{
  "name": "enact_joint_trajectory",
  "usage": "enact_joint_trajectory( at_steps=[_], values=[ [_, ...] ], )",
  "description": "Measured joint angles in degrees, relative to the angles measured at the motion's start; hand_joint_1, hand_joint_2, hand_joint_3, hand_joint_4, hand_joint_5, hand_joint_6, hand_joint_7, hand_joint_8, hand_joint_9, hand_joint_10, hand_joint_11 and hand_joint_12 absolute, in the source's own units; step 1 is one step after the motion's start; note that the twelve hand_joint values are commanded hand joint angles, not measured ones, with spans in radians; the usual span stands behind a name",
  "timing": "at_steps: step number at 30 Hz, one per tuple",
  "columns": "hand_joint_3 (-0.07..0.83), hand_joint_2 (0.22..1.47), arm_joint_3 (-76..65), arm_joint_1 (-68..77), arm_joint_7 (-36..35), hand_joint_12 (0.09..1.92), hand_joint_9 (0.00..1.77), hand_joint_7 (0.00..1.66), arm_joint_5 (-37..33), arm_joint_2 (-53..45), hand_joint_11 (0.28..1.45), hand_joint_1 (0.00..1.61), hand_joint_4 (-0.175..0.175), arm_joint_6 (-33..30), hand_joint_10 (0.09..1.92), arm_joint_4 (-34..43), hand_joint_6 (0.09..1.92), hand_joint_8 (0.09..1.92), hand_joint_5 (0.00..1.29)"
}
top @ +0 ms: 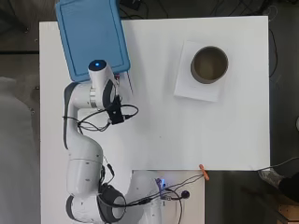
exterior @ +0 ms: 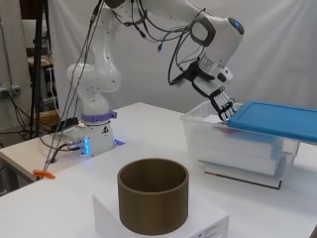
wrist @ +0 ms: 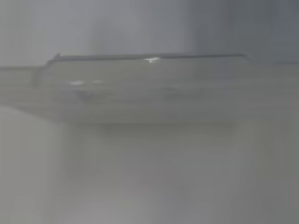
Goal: Teleoperate dual arm-hand system to remove items from a box
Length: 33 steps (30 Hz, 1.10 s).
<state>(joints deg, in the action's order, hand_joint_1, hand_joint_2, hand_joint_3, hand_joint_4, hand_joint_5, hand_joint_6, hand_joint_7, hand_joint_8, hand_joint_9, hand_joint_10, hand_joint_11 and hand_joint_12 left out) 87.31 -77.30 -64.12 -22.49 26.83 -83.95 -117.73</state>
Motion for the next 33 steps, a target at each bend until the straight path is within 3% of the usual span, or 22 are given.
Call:
enact_joint_trajectory(
  at_steps=[7, 19, 20, 22, 24, 27, 28, 29, 30, 31, 32, 33],
  values=[
    [-0.003, 1.17, 15.6, -20.0, -3.7, 0.09, 0.21, 0.15, -3.1, 8.3, 0.37, 0.0, 0.009, 8.1, 0.09, 13.7, 0.09, 0.09, 0.19],
    [0.0, 1.18, 22.7, -24.7, -6.7, 0.09, 0.3, 0.24, 8.1, 16.4, 0.4, 0.0, 0.023, 8.0, 0.09, 28.6, 0.09, 0.09, 0.3],
    [0.0, 1.18, 23.1, -25.0, -6.8, 0.09, 0.3, 0.24, 8.7, 16.8, 0.4, 0.0, 0.023, 7.9, 0.09, 28.8, 0.09, 0.09, 0.3],
    [-0.014, 1.06, 23.7, -25.3, -7.1, 0.09, 0.33, 0.25, 9.5, 17.5, 0.42, 0.08, -0.027, 7.8, 0.09, 28.5, 0.09, 0.09, 0.16],
    [-0.021, 1.0, 23.5, -25.0, -6.7, 0.09, 0.33, 0.24, 9.4, 17.9, 0.42, 0.09, -0.055, 6.5, 0.09, 26.9, 0.09, 0.09, 0.09],
    [-0.029, 0.94, 18.9, -19.0, -6.0, 0.09, 0.3, 0.19, 8.4, 18.8, 0.42, 0.11, -0.07, 0.5, 0.09, 19.7, 0.09, 0.09, 0.05],
    [-0.019, 0.95, 16.4, -14.8, -5.7, 0.09, 0.44, 0.32, 7.9, 19.2, 0.48, 0.19, -0.063, -2.1, 0.09, 15.7, 0.09, 0.09, 0.15],
    [-0.004, 1.02, 14.3, -10.7, -5.4, 0.27, 0.71, 0.55, 7.5, 19.5, 0.6, 0.62, -0.086, -4.4, 0.2, 12.0, 0.57, 0.47, 0.37],
    [0.01, 1.1, 12.0, -5.8, -5.0, 0.86, 0.94, 0.76, 7.1, 19.9, 0.75, 0.88, 0.004, -7.2, 0.85, 7.7, 1.14, 1.07, 0.56],
    [0.016, 1.15, 9.9, -1.6, -4.9, 1.32, 1.14, 0.94, 6.5, 20.1, 0.89, 1.01, 0.081, -9.6, 1.34, 4.2, 1.51, 1.48, 0.68],
    [0.017, 1.18, 7.7, 2.2, -5.5, 1.6, 1.25, 1.04, 5.2, 20.3, 0.97, 1.07, 0.127, -12.1, 1.63, 0.6, 1.72, 1.71, 0.75],
    [0.017, 1.2, 5.6, 5.5, -7.0, 1.74, 1.3, 1.09, 3.5, 20.4, 1.01, 1.1, 0.152, -14.1, 1.78, -3.0, 1.83, 1.83, 0.78]
  ],
)
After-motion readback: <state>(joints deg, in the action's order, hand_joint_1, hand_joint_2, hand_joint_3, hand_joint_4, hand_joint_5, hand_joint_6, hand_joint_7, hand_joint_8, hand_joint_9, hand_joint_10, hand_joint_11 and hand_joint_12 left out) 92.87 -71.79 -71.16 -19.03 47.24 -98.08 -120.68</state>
